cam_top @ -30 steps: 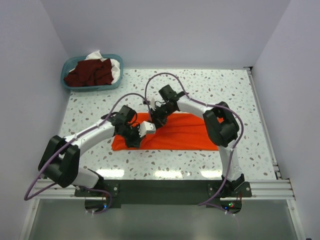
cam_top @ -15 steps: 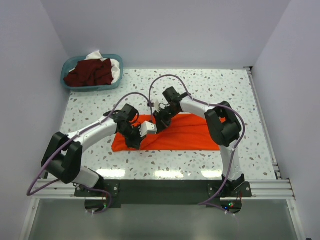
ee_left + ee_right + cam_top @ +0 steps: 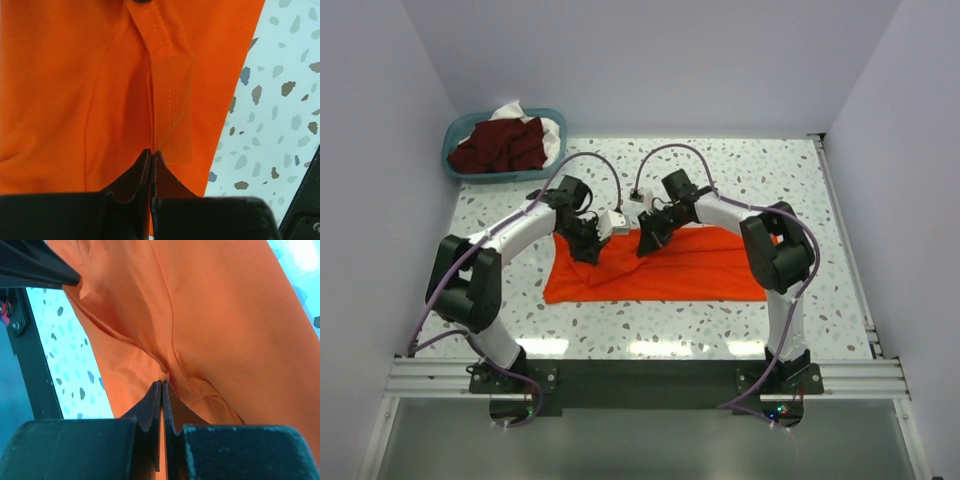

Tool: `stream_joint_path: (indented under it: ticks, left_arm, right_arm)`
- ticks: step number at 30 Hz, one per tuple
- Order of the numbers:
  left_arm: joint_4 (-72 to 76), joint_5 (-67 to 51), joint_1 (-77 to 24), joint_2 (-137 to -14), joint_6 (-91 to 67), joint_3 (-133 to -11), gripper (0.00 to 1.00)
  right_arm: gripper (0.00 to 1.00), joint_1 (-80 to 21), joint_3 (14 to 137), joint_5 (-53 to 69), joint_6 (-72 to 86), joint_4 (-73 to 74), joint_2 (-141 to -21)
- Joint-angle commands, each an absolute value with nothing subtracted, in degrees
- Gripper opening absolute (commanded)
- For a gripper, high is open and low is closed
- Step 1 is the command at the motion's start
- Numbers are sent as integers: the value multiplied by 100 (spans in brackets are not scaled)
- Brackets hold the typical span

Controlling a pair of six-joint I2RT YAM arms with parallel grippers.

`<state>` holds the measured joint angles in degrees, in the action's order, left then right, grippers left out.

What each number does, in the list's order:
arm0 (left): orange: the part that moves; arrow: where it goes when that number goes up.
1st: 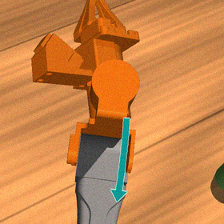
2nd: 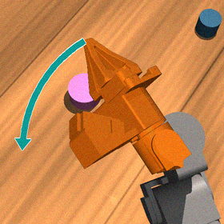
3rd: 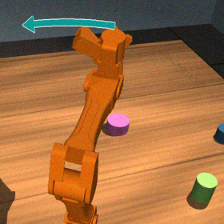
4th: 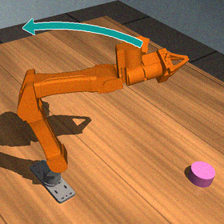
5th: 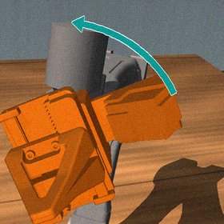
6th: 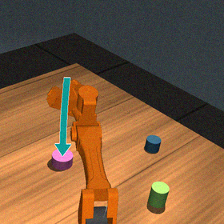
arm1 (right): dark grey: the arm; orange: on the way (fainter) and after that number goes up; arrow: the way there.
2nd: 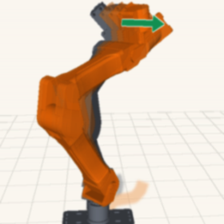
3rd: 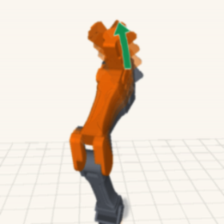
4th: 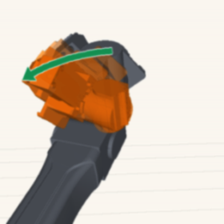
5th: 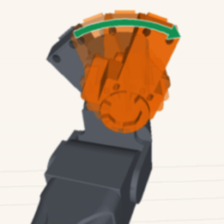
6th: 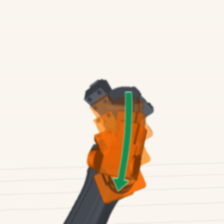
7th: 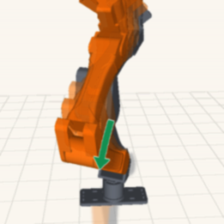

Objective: Fold and stack the t-shirts
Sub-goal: Fold the tshirt

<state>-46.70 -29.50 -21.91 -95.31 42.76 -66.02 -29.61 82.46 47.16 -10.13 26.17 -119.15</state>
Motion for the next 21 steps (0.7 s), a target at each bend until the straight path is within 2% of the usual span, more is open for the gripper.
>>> stream_joint_path:
  ticks: [1,9,18,19,21]
  left_arm:
    - [-4887,-2909,-2040,-9720,4684,-7030,2]
    - [-4852,-2628,-1793,-10037,4948,-7313,6]
    - [-4035,-2154,-1635,-10151,4623,-6987,7]
    - [-3921,-2092,-1617,-10177,4597,-7005,8]
    - [-3832,-2030,-1582,-10204,4535,-7048,16]
  right_arm:
    - [0,-2997,8165,4904,-432,1899,-11584]
    - [0,-2962,7840,4615,228,1144,-11470]
    - [0,-2962,7541,3446,440,510,-11233]
    - [0,-2962,7532,3367,379,510,-11206]
    - [2,-2979,7532,3061,282,571,-11154]
